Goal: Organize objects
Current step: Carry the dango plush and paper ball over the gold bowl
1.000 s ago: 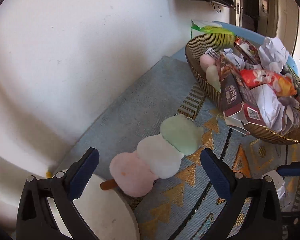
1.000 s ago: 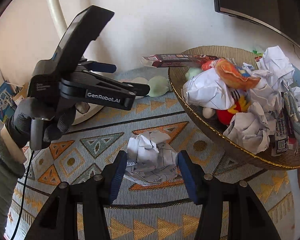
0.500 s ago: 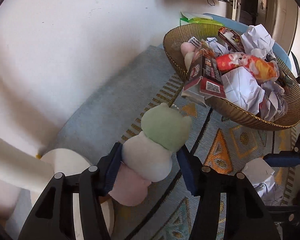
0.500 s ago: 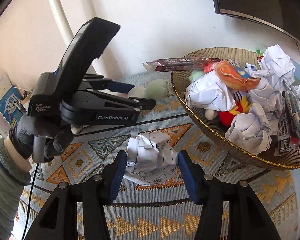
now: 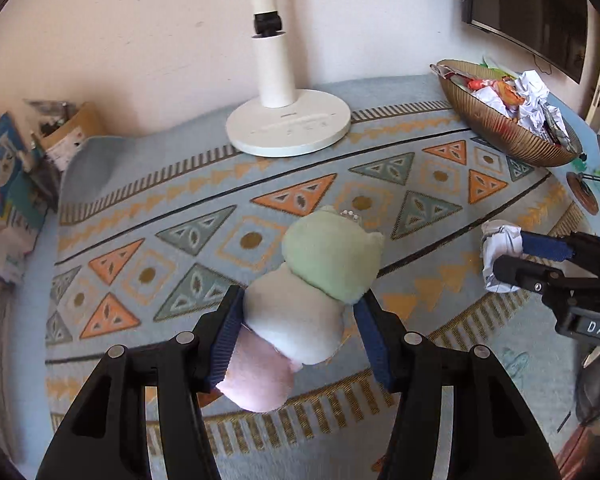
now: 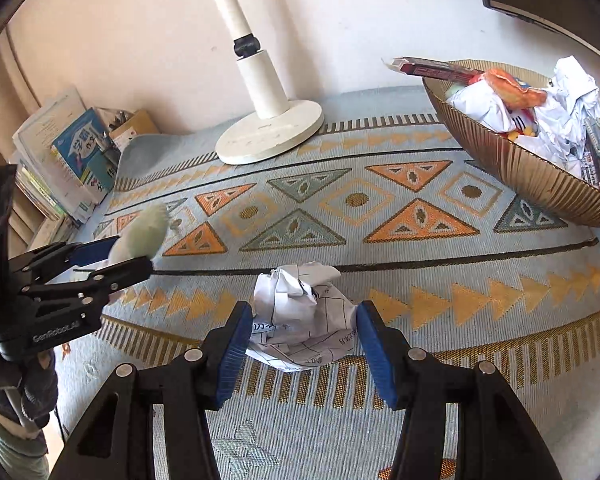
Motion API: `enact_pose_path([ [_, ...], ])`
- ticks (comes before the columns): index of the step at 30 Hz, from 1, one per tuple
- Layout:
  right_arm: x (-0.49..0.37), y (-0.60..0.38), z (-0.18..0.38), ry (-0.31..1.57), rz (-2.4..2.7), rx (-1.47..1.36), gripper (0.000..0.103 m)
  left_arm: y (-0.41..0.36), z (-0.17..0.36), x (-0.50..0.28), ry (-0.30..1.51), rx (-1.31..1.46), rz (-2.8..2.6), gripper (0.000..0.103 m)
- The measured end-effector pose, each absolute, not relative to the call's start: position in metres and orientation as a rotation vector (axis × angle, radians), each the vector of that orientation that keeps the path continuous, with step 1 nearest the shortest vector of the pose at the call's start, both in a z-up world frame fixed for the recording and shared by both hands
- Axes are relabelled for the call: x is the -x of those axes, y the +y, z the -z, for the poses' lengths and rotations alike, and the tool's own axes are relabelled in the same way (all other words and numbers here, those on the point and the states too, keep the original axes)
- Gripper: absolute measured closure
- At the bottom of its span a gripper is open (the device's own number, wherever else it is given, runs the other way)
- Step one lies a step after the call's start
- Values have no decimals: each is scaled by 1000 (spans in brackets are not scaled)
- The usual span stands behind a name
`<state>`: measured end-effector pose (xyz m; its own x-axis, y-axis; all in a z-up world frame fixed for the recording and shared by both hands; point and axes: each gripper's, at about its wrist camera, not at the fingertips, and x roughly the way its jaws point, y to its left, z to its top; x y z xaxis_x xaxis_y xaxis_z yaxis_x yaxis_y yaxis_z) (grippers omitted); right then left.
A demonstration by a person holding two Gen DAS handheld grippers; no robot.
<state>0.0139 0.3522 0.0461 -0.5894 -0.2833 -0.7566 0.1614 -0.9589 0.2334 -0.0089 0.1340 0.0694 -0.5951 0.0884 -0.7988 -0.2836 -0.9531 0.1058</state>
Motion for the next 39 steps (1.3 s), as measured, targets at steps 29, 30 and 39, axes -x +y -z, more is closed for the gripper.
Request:
enact_pose_path([
  [29, -28, 316, -43, 124, 2765, -1218, 46, 139, -35, -1, 332, 1231, -2786, 48],
  [30, -28, 317, -44, 115, 2769, -1214, 46, 141, -35, -2, 348, 1225, -2787, 49],
  [39, -28, 331, -47, 11, 2773, -1206, 46, 156, -32, 2, 451, 1229, -2780, 49],
])
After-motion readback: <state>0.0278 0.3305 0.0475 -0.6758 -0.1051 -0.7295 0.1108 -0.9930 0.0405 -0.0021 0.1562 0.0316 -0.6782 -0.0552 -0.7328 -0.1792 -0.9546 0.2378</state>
